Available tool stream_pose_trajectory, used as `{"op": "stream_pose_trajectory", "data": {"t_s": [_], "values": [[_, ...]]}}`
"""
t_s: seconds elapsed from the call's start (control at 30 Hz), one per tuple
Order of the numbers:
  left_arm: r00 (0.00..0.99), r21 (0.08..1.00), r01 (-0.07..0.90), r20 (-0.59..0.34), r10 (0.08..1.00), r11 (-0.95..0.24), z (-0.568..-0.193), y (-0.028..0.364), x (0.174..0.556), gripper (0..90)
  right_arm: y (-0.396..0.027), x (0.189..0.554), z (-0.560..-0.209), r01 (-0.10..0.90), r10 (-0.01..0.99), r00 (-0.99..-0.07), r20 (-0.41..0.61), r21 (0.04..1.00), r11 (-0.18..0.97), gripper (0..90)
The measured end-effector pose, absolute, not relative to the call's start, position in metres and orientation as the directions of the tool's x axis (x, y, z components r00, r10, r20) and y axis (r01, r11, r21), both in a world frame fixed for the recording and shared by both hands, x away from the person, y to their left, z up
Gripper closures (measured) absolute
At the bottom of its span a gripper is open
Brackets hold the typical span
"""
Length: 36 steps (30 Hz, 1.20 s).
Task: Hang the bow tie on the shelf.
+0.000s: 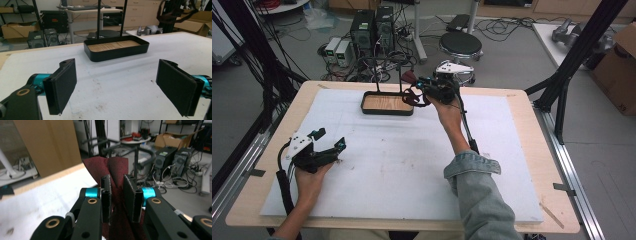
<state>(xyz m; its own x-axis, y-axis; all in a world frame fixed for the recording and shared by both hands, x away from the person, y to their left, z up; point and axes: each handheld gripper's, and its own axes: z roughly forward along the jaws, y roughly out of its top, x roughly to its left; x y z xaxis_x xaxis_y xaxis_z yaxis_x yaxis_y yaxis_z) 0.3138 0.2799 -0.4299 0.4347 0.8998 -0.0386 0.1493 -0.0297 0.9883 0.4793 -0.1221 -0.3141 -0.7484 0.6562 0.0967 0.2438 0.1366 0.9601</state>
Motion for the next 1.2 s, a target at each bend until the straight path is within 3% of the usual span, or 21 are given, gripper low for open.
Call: {"op": "stream_pose_trajectory", "data": {"t_s": [0.5,1.2], "values": [[0.445,0.988,0.154,-0.041,0.895,-0.031,-0.43,0.279,0.314,17.2,-0.105,0.515,-0.312,0.225,0.721,-0.681,0.128,0.973,0.04,77.3],[0.453,0.986,0.161,-0.046,0.89,-0.031,-0.431,0.278,0.315,17.2,-0.116,0.538,-0.336,0.265,0.76,-0.606,0.236,0.96,-0.087,76.1]]}}
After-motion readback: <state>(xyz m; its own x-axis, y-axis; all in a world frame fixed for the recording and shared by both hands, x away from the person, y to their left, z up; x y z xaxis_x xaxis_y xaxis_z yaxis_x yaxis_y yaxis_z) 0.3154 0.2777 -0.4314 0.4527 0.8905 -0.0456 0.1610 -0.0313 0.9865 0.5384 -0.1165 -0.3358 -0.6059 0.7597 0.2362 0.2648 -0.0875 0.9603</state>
